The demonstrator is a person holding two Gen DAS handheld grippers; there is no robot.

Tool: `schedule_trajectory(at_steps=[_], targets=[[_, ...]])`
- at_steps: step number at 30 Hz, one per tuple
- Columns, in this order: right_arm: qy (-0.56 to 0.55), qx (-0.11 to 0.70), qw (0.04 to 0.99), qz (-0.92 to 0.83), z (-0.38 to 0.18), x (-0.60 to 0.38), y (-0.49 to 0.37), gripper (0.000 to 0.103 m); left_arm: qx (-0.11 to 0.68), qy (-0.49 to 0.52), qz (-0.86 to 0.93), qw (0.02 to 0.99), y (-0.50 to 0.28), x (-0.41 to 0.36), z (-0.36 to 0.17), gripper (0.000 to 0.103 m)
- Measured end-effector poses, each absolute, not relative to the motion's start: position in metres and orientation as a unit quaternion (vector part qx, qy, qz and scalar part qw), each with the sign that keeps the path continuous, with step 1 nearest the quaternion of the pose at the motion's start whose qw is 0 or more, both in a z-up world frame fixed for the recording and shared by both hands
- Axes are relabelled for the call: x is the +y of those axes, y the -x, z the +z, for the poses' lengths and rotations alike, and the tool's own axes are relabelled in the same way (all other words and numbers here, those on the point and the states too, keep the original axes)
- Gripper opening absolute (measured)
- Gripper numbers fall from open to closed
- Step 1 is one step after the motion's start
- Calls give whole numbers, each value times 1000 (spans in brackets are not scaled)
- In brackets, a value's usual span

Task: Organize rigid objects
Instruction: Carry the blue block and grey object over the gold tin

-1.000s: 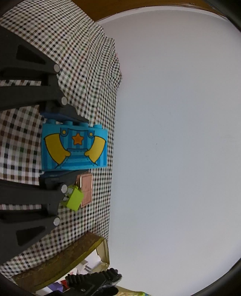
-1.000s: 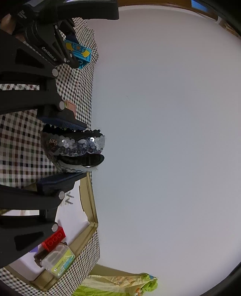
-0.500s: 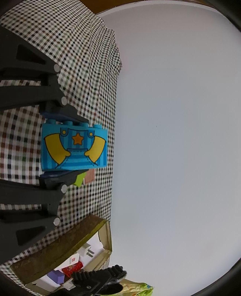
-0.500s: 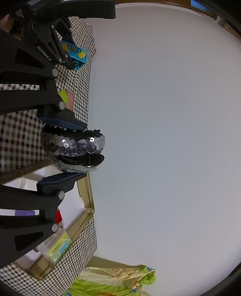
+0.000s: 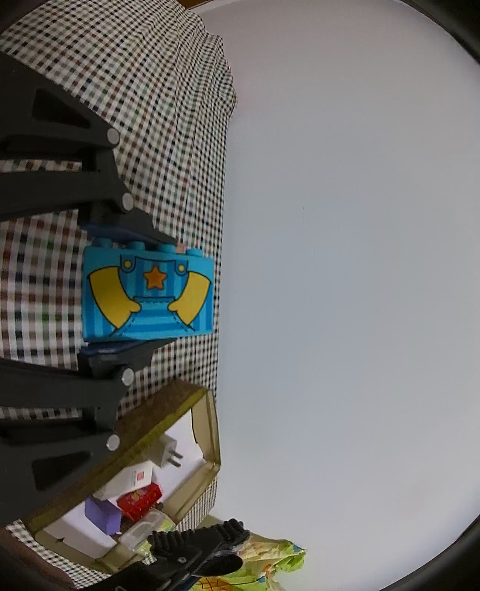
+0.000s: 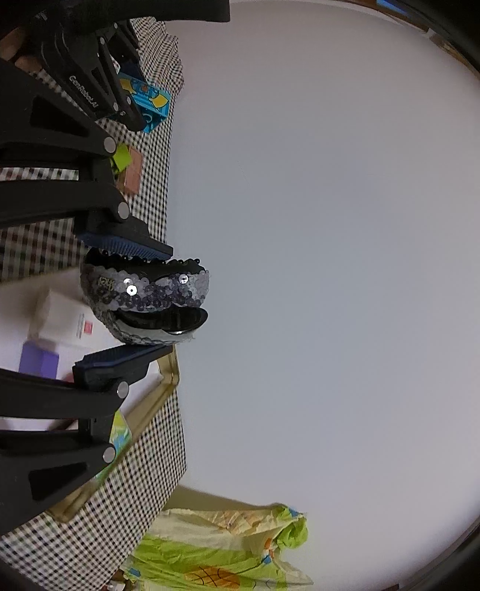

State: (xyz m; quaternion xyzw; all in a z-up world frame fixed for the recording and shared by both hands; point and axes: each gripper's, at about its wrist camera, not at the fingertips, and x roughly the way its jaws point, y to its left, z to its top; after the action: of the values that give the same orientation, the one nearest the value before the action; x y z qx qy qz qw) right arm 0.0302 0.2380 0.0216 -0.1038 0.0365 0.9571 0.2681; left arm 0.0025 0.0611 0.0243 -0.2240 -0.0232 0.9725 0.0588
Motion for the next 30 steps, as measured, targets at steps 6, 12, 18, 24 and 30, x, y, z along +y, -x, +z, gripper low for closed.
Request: schedule_trajectory(at_steps=[6,12,18,24,30], targets=[[96,41,287,952,28,249,-44,46,-23,221,973,71,-4,77,29,41],[90,60,312,944,25,284,-64,46,-15,215,972,94,-5,98,34,41],[84,76,335,935,25,320,-78,46,-10,218,968,126,-1,126,36,41],[92,69,353,929,27,343,-93,46,-1,222,963,150,-3,152,36,41],[110,53,349,929,24,359,-95,46,13,223,959,176,-6,182,39,41]])
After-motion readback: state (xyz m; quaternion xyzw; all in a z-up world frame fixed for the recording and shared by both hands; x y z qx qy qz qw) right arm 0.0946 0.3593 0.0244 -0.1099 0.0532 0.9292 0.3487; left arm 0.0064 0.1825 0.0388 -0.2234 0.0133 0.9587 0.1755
